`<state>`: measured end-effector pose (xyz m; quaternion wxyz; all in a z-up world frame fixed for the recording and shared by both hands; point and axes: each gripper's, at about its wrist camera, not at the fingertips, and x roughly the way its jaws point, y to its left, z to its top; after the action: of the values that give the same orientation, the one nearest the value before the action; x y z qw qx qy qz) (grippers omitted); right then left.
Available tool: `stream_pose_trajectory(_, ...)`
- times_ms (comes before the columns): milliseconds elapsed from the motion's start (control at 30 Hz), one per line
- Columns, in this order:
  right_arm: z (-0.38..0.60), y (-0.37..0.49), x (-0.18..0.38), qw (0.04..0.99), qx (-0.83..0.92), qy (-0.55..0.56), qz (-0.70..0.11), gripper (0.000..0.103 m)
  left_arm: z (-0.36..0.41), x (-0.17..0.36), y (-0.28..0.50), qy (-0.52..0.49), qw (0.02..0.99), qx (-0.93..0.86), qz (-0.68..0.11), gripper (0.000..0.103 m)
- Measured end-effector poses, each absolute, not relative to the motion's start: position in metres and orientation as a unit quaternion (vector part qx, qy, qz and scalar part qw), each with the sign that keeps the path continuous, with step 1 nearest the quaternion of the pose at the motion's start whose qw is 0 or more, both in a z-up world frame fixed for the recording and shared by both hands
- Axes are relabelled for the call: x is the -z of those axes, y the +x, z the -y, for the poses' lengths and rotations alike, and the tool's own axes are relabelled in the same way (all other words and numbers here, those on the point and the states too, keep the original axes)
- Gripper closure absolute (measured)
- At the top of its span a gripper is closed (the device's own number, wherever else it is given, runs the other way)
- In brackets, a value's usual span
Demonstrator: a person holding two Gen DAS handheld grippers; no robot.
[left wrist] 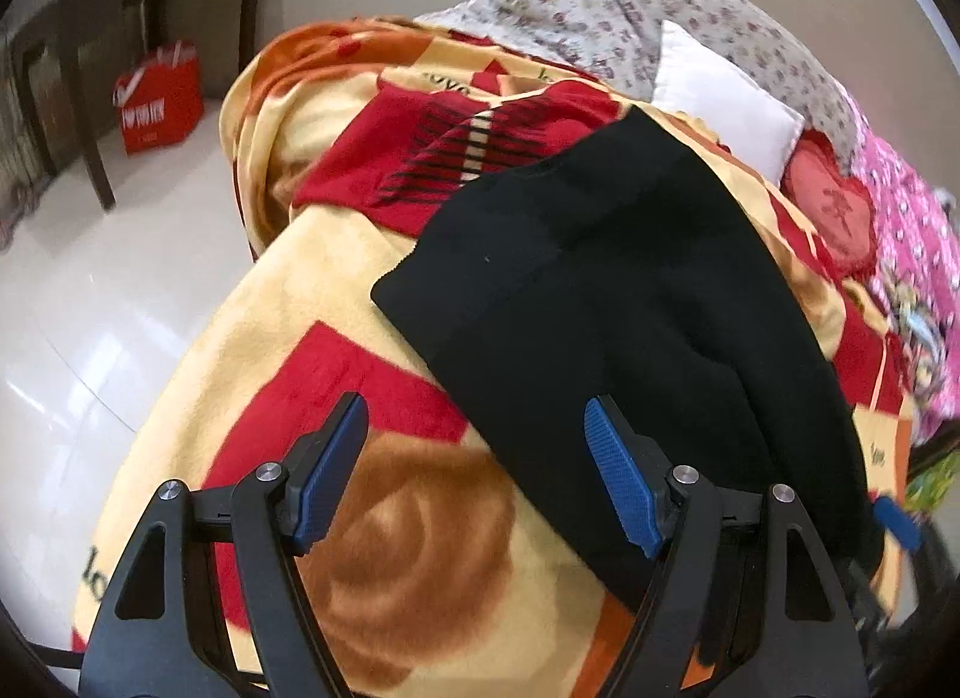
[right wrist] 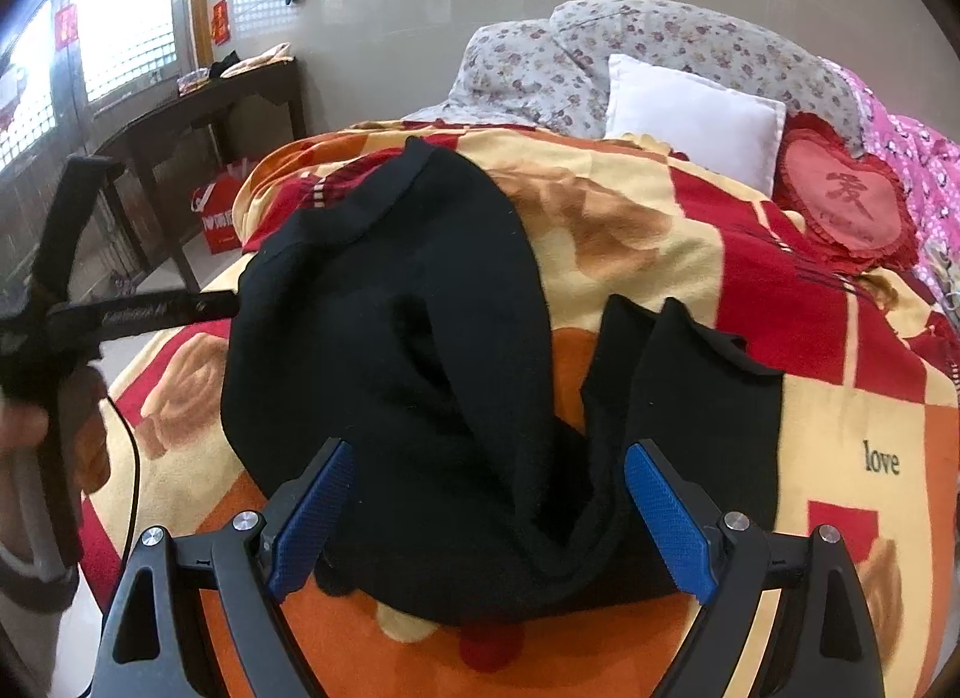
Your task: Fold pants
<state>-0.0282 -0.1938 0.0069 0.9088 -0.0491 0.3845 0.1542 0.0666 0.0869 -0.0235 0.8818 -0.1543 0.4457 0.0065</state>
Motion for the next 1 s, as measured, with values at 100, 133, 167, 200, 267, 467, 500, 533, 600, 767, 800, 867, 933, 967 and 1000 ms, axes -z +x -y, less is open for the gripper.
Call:
stream_pose_trajectory(100, 0.188, -0.024, -0.005, 0.906, -0.167, -0.053, -0.386, 0.012, -0.088, 0.028, 0.083, -0.167, 0.874, -0.005, -0.456, 0.028)
stream_pose_trajectory(133, 0.186, -0.022, -0.004, 0.905, -0.167, -0.055, -0.387, 0.012, -0.088, 0.030, 0.089, -0.172, 0.872, -0.003, -0.459, 0.028)
stream_pose_trajectory(167, 0.184, -0.020, -0.003, 0.905, -0.168, -0.056, -0.387, 0.012, -0.087, 0.031, 0.093, -0.179, 0.870, 0.001, -0.459, 0.028)
stream_pose_trajectory(200, 0.184, -0.018, -0.002, 0.904, -0.169, -0.053, -0.388, 0.012, -0.087, 0.032, 0.096, -0.182, 0.870, 0.002, -0.459, 0.028)
stream_pose_trajectory(267, 0.183, -0.016, 0.000, 0.902, -0.177, -0.045, -0.392, 0.012, -0.083, 0.033, 0.101, -0.186, 0.870, 0.007, -0.456, 0.028)
stream_pose_trajectory(467, 0.175, -0.011, 0.004, 0.896, -0.202, -0.037, -0.395, 0.012, -0.072, 0.035, 0.105, -0.164, 0.876, 0.013, -0.453, 0.036)
stream_pose_trajectory(500, 0.172, -0.012, 0.005, 0.895, -0.204, -0.039, -0.395, 0.012, -0.071, 0.035, 0.105, -0.160, 0.877, 0.012, -0.452, 0.036)
stream_pose_trajectory(533, 0.170, -0.012, 0.005, 0.894, -0.206, -0.042, -0.395, 0.012, -0.070, 0.035, 0.104, -0.157, 0.878, 0.011, -0.452, 0.036)
stream_pose_trajectory(600, 0.166, -0.012, 0.006, 0.893, -0.207, -0.047, -0.396, 0.012, -0.070, 0.034, 0.104, -0.155, 0.879, 0.010, -0.451, 0.038)
stream_pose_trajectory(767, 0.162, -0.021, 0.003, 0.886, -0.239, -0.031, -0.397, 0.012, -0.071, 0.034, 0.104, -0.152, 0.879, 0.009, -0.452, 0.038)
stream_pose_trajectory(800, 0.161, -0.023, 0.004, 0.883, -0.245, -0.027, -0.399, 0.012, -0.071, 0.033, 0.105, -0.152, 0.879, 0.008, -0.452, 0.038)
stream_pose_trajectory(867, 0.158, -0.029, 0.007, 0.878, -0.255, -0.025, -0.404, 0.012, -0.071, 0.033, 0.105, -0.150, 0.879, 0.008, -0.452, 0.038)
stream_pose_trajectory(933, 0.155, -0.033, 0.010, 0.877, -0.257, -0.038, -0.404, 0.012, -0.072, 0.033, 0.106, -0.149, 0.879, 0.007, -0.453, 0.038)
stream_pose_trajectory(967, 0.153, -0.038, 0.009, 0.879, -0.254, -0.047, -0.400, 0.012, -0.072, 0.033, 0.106, -0.149, 0.879, 0.007, -0.453, 0.038)
stream_pose_trajectory(1000, 0.153, -0.043, 0.005, 0.884, -0.252, -0.053, -0.390, 0.012, -0.073, 0.034, 0.106, -0.150, 0.878, 0.007, -0.454, 0.038)
